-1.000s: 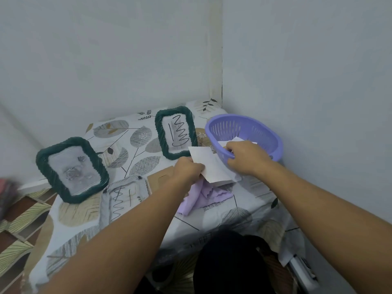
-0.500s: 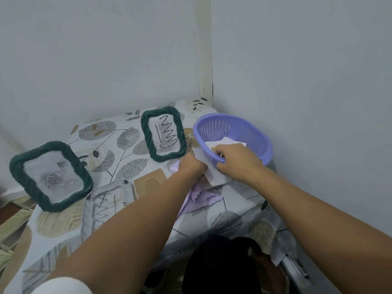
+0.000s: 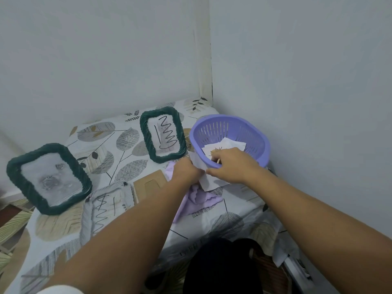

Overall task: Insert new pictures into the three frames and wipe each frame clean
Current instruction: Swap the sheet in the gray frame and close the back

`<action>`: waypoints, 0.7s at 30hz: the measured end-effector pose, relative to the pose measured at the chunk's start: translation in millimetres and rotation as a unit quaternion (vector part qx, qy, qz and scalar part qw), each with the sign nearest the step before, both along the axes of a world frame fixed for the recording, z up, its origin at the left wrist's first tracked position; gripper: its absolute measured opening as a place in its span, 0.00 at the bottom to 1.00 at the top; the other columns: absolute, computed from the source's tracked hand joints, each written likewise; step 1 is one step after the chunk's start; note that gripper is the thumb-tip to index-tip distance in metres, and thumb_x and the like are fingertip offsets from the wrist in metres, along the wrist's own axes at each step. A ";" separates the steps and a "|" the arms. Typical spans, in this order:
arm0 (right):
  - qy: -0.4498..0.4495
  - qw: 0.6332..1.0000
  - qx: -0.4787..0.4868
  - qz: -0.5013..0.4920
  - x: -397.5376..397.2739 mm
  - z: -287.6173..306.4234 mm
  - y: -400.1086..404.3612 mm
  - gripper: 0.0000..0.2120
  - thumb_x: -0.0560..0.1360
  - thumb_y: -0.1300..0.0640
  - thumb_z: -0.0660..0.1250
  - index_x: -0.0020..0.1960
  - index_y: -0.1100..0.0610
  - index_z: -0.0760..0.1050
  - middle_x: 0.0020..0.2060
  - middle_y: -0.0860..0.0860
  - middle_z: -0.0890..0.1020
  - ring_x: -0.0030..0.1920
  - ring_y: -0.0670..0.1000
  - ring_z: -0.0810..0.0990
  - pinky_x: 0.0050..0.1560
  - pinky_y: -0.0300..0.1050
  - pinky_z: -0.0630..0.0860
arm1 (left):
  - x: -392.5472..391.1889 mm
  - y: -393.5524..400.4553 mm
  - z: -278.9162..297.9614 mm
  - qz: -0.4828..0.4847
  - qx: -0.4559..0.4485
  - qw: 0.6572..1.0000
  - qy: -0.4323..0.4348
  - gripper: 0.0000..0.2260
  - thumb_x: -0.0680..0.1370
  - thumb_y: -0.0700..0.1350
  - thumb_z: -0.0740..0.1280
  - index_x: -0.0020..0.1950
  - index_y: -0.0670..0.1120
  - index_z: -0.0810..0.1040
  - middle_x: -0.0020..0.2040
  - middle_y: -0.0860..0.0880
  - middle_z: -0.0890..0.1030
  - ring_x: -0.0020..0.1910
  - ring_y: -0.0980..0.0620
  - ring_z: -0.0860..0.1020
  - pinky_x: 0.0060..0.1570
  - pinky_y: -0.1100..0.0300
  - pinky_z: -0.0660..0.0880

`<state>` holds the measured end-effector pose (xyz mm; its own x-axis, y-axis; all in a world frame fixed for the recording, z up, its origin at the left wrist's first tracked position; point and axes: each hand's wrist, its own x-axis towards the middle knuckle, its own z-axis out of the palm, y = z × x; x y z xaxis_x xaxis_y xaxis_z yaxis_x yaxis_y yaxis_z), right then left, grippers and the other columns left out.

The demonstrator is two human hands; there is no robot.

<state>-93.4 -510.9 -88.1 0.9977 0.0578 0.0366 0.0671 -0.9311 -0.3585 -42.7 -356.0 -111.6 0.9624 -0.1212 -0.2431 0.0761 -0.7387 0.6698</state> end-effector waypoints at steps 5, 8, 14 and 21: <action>0.014 0.996 0.072 -0.054 14.1 8.6 -9.3 0.21 0.80 0.37 0.60 0.39 0.51 0.77 0.36 0.48 0.81 0.40 0.49 0.79 0.40 0.47 0.74 | 9.2 8.2 8.2 -0.029 0.098 0.994 -0.046 0.12 0.78 0.49 0.70 0.53 0.44 0.70 0.44 0.47 0.76 0.48 0.43 0.79 0.36 0.56 0.68; 0.011 0.995 0.060 -0.075 27.6 10.6 -20.7 0.16 0.81 0.45 0.63 0.47 0.55 0.81 0.43 0.51 0.83 0.45 0.55 0.80 0.45 0.51 0.78 | 15.7 14.7 16.3 -0.024 0.128 0.988 -0.081 0.17 0.80 0.50 0.68 0.58 0.44 0.63 0.49 0.42 0.76 0.46 0.41 0.78 0.36 0.54 0.69; 0.045 0.993 0.006 -0.106 44.6 2.5 -35.4 0.10 0.80 0.50 0.67 0.54 0.56 0.80 0.51 0.53 0.83 0.52 0.57 0.79 0.50 0.49 0.77 | 32.1 9.1 27.7 0.046 -0.036 0.995 -0.075 0.17 0.82 0.52 0.63 0.37 0.45 0.68 0.35 0.47 0.73 0.35 0.45 0.73 0.36 0.55 0.66; 0.092 0.986 -0.010 -0.140 49.0 -5.6 -37.5 0.18 0.76 0.49 0.71 0.62 0.56 0.75 0.57 0.54 0.80 0.55 0.57 0.78 0.51 0.48 0.75 | 30.0 -7.0 26.3 0.055 -0.118 0.991 -0.010 0.17 0.78 0.51 0.73 0.36 0.44 0.71 0.42 0.41 0.82 0.31 0.48 0.71 0.34 0.58 0.68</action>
